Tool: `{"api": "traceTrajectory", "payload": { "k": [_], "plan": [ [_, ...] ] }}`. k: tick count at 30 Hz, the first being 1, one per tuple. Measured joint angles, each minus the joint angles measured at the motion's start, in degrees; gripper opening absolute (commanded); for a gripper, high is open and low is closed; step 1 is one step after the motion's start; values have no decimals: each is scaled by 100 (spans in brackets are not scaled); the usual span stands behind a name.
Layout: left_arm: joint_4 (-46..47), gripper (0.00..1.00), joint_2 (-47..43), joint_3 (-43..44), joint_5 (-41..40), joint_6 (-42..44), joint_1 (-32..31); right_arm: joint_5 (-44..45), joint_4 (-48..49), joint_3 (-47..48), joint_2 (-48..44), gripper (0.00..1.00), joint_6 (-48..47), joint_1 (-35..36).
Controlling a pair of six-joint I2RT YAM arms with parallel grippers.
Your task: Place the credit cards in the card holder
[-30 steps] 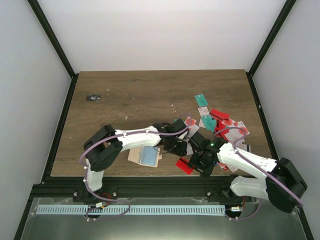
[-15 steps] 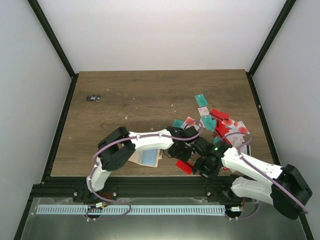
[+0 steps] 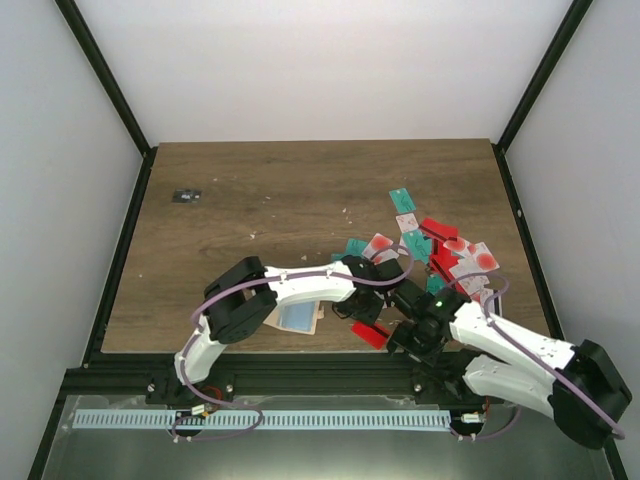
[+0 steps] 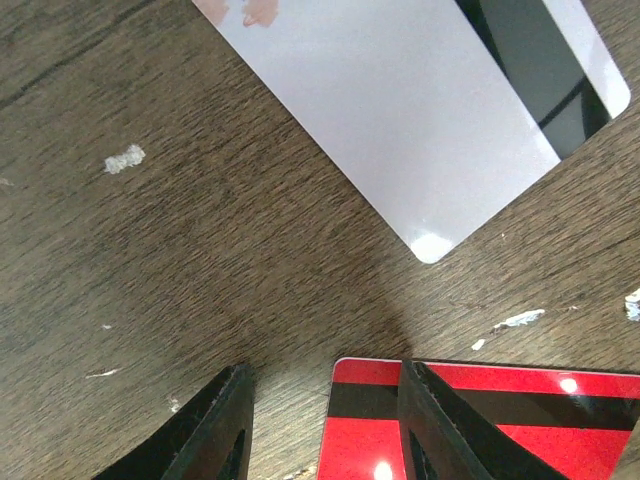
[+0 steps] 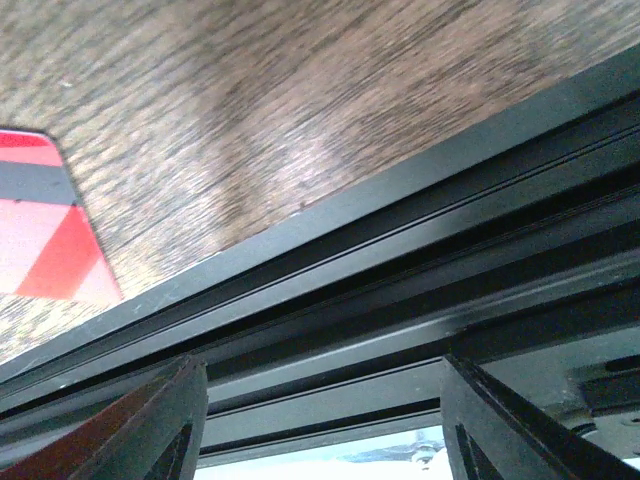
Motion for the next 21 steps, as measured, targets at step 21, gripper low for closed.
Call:
{"api": "traceTrajectory", "payload": {
  "k": [21],
  "plan": [
    [485, 42, -422, -809, -389, 337, -573, 15, 398, 0, -1692, 77, 356, 2]
  ]
}}
